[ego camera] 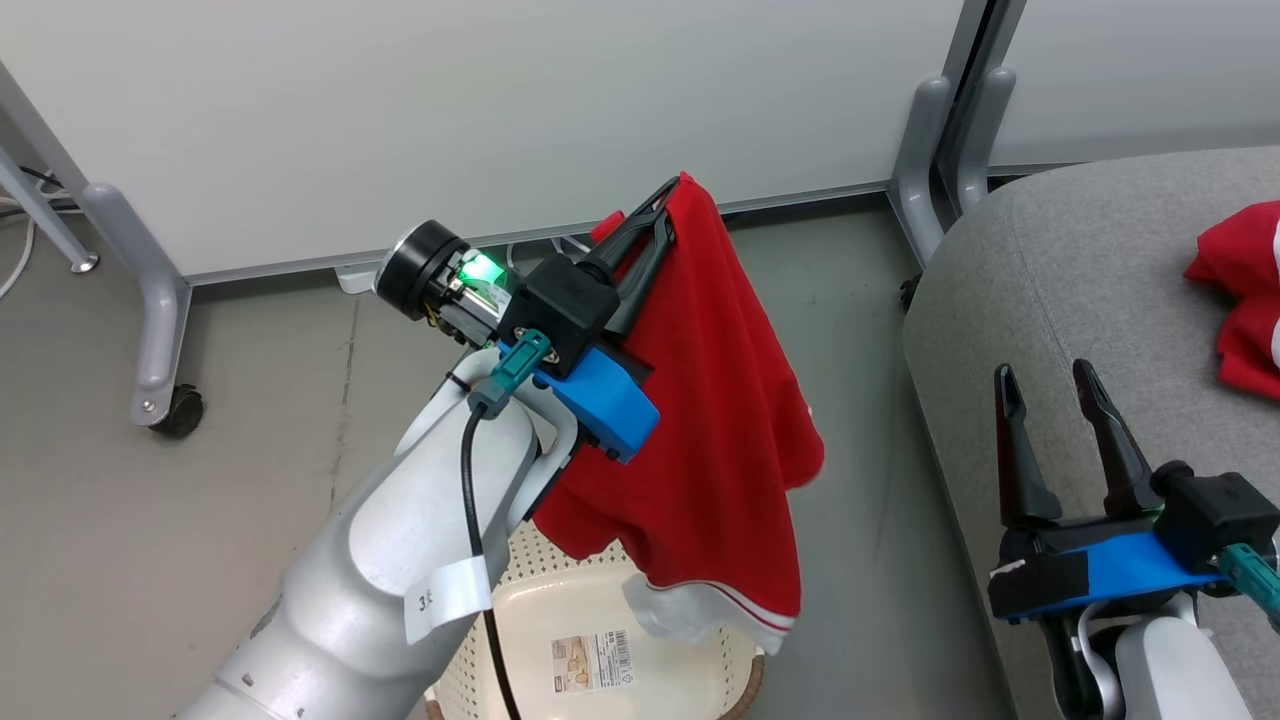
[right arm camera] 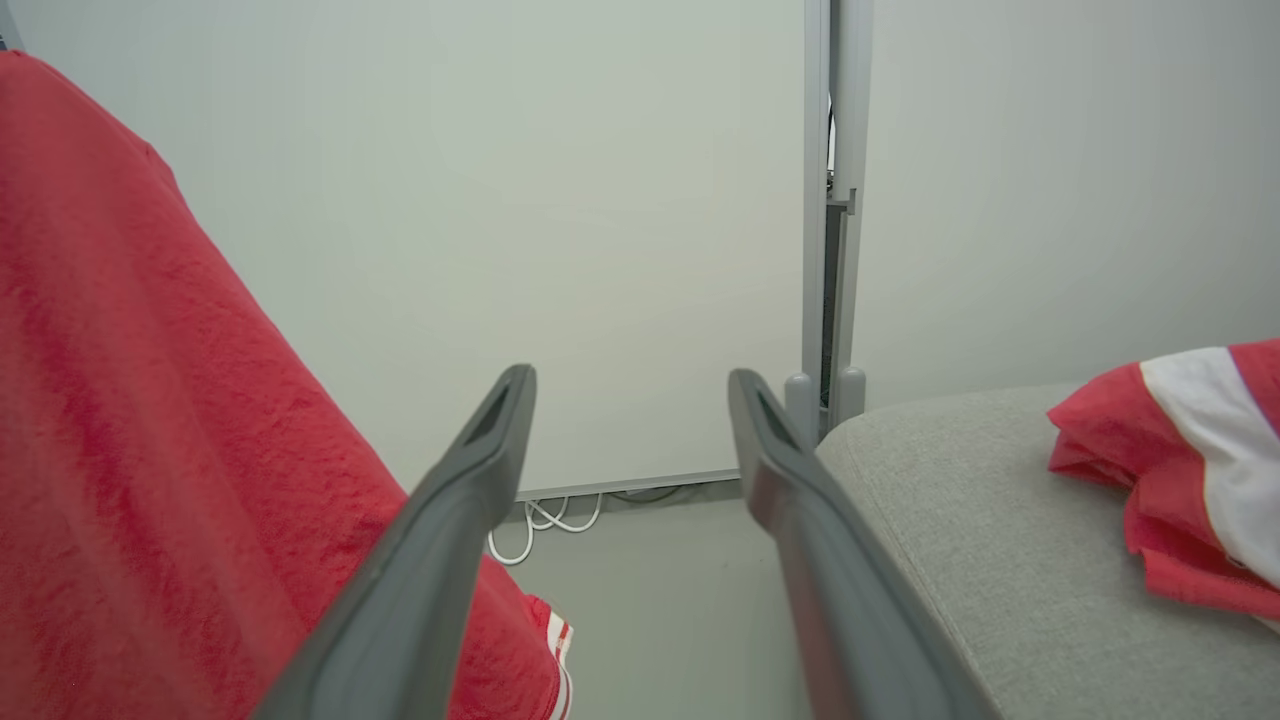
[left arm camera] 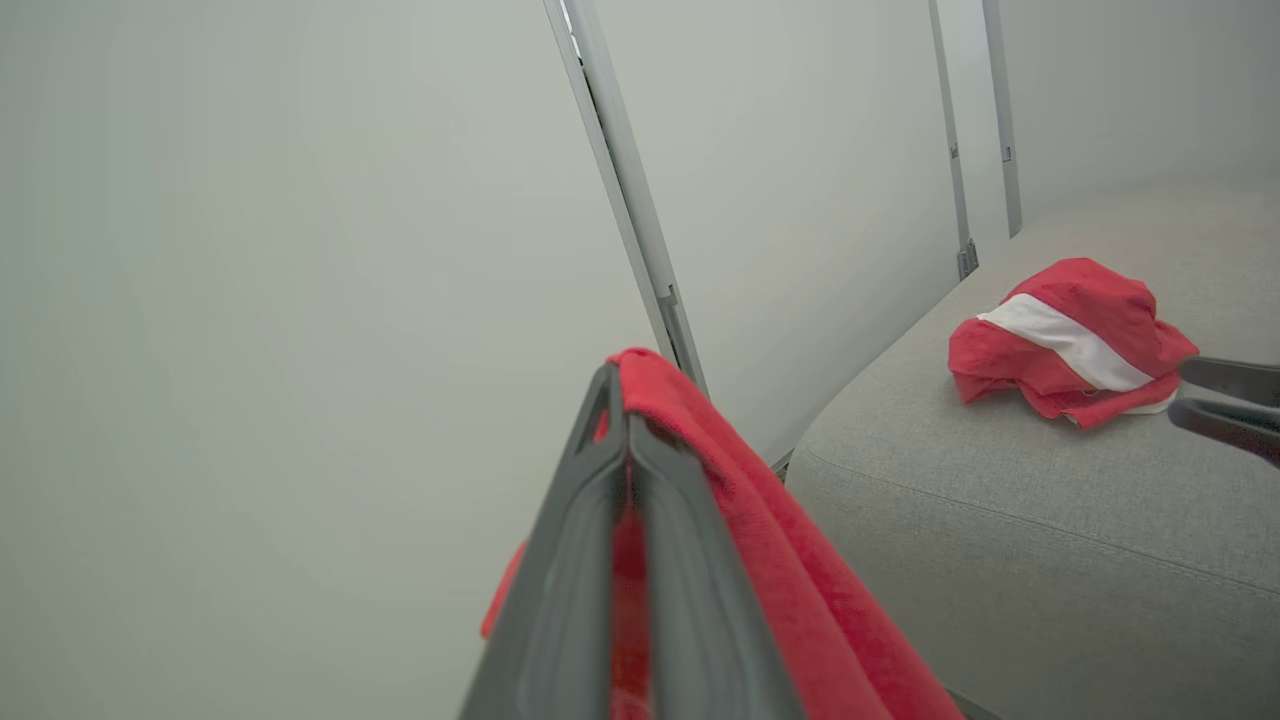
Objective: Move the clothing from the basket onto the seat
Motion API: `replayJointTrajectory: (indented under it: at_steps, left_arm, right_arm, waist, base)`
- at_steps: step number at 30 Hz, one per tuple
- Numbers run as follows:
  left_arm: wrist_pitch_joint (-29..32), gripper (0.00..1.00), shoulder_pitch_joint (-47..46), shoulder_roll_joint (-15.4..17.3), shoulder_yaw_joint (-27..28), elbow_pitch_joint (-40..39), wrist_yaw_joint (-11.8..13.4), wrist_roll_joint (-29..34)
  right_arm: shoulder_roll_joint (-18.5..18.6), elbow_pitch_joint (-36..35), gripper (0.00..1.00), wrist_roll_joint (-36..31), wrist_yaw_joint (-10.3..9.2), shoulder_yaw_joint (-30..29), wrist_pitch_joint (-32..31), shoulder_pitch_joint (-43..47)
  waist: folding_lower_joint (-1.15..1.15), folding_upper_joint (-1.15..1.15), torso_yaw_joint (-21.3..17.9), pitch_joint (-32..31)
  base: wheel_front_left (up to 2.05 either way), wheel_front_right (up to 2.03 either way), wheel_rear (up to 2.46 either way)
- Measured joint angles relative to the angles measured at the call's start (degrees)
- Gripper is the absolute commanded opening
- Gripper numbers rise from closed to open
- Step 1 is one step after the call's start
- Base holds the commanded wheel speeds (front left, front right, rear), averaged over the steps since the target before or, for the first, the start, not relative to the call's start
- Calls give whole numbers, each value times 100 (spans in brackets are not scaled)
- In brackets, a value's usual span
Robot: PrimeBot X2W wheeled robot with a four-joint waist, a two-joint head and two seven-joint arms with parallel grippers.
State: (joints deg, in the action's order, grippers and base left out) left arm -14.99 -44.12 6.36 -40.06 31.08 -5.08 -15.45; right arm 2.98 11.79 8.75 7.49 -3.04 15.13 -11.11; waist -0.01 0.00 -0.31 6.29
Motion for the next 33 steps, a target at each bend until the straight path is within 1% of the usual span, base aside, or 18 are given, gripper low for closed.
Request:
replayJointTrajectory:
  at_steps: [9,14,17,21,26,33]
  left_arm:
    - [0,0,-3,5,-21,-2,-47,1]
    - [0,0,-24,-1,-35,1,-54,24]
    - [0,0,-39,-10,-43,1,-54,31]
    - [0,0,-66,-15,-44,3,-55,33]
    - [0,0,-82,-58,-64,-5,-56,41]
    - [0,0,-115,-127,-129,-51,-59,81]
  right_arm:
    - [-2,-2,100,99,0,19,0,63]
    - [-3,-18,100,74,0,212,0,36]
    - [-3,-25,100,14,0,469,0,-55]
    - [4,10,100,-66,0,1038,0,-274]
    - [123,112,100,-64,0,1719,0,-676]
    - [201,522,100,-52,0,2380,1,-1281]
  waist:
    - [0,0,28,-10]
    - [0,0,45,6]
    - [0,0,45,24]
    - [0,0,41,70]
    - [1,0,45,139]
    - [1,0,98,228]
  base:
    - [0,0,0]
    - [0,0,0]
    - [0,0,0]
    - [0,0,0]
    - [0,0,0]
    - [0,0,0]
